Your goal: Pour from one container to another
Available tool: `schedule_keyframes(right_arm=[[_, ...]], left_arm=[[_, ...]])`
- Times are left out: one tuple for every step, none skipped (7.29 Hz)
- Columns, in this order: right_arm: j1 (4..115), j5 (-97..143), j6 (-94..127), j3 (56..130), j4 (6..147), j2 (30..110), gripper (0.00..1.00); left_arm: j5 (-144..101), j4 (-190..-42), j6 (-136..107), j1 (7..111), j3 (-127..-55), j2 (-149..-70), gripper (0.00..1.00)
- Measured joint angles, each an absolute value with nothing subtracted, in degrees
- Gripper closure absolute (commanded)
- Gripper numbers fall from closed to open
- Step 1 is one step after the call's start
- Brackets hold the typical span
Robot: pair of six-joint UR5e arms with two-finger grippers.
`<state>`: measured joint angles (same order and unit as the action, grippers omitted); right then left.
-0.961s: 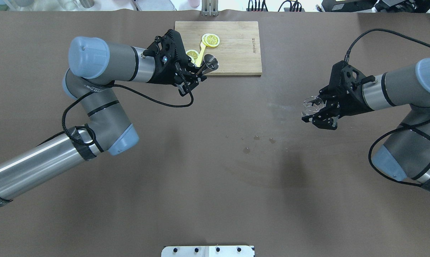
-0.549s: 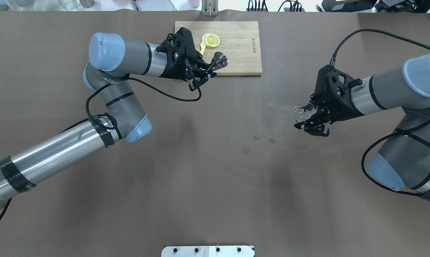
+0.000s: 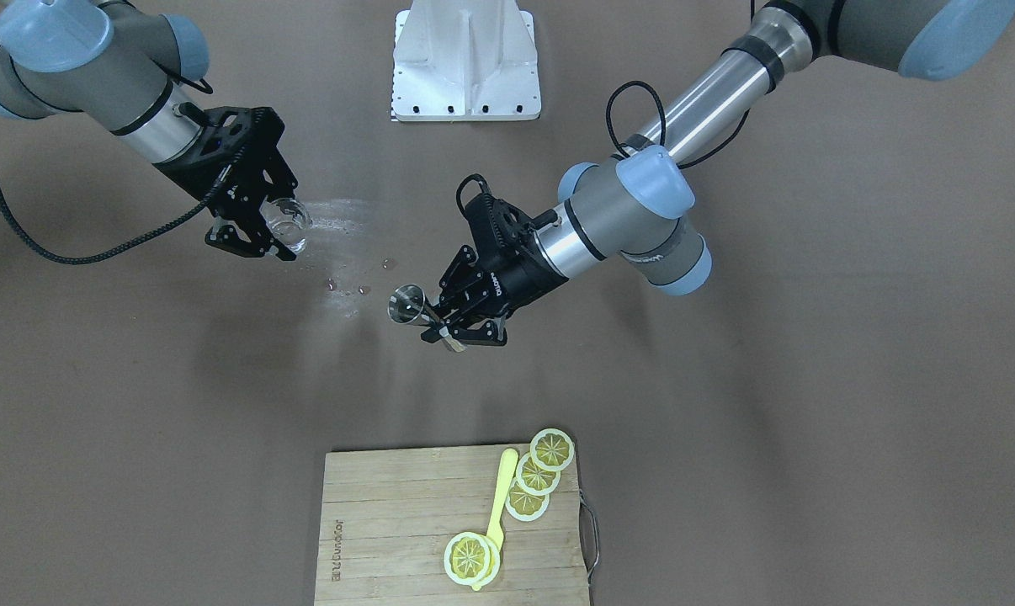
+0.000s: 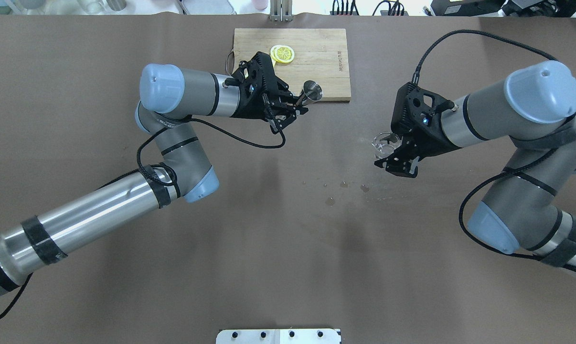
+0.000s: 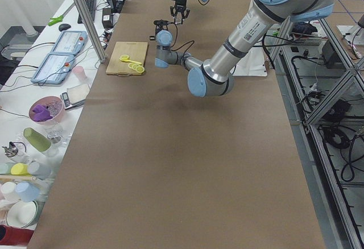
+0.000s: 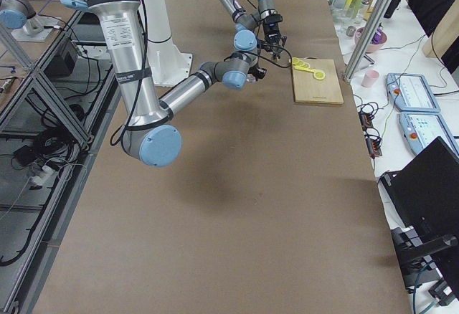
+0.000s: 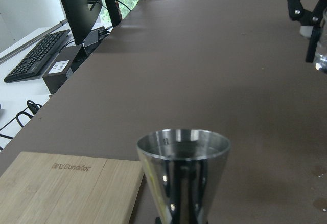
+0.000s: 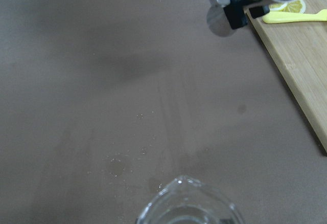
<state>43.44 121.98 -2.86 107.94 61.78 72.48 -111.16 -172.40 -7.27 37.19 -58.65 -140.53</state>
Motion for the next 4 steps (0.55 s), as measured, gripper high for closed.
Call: schedule_keyframes(right_arm=[[43.35,121.83,-2.89,107.64,65.34,70.19,1.0],[43.3,121.77,-2.88,107.32,67.45,69.0,1.0],[43.29,121.91,-2.85,107.22,69.45,68.2,1.0],[43.3,122.09,-2.82,107.2,72.17,67.17,1.0]], left_arm=[[-109.65,-173.58,-7.8,35.72,-58.05,-140.95,1.0],[-108.22,-175.05,-8.06,34.34,-57.47,-141.16,1.0],[-107.01,-176.42,-8.48,33.25,-57.05,-141.27,1.0],[-106.01,-177.46,-9.07,32.31,-56.88,-141.33,1.0]])
